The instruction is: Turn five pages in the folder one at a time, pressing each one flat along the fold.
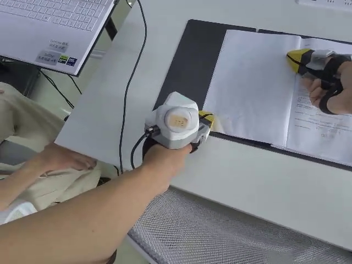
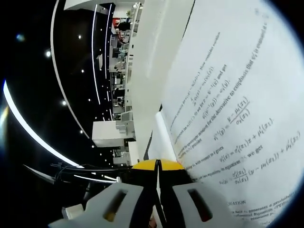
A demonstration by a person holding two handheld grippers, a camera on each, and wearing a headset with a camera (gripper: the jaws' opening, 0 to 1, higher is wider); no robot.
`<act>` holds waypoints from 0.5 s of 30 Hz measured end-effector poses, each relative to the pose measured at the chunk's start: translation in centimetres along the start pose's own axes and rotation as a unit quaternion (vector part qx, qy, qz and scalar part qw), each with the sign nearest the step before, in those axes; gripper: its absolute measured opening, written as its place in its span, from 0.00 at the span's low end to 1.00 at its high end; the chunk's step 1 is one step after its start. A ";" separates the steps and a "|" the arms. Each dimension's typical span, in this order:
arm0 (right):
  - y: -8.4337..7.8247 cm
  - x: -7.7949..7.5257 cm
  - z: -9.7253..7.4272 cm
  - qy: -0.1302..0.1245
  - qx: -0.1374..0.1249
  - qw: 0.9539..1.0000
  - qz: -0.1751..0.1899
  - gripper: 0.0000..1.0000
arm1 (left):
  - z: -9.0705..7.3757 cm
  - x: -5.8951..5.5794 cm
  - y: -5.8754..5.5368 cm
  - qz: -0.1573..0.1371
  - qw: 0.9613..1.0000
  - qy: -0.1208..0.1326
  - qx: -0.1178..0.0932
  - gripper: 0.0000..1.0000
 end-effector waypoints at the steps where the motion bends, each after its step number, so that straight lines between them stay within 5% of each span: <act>1: -0.2 0.4 0.0 -0.003 -0.004 1.000 -0.001 0.00 | 0.0 0.0 0.0 0.000 1.000 0.000 0.000 0.00; 15: 2.9 1.3 2.7 0.014 -0.082 0.995 0.052 0.00 | 0.0 -0.2 -0.2 0.001 1.000 -0.001 -0.004 0.00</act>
Point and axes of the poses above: the centre of the closed fingertips' face, and the gripper's own axes: z roughly forward along the fingers, x roughly to its left, y roughly out of its top, the point moved 10 cm from there along -z, roughly backward along the fingers, and after that the axes turned 11 degrees about -y, right-handed, at the moved point
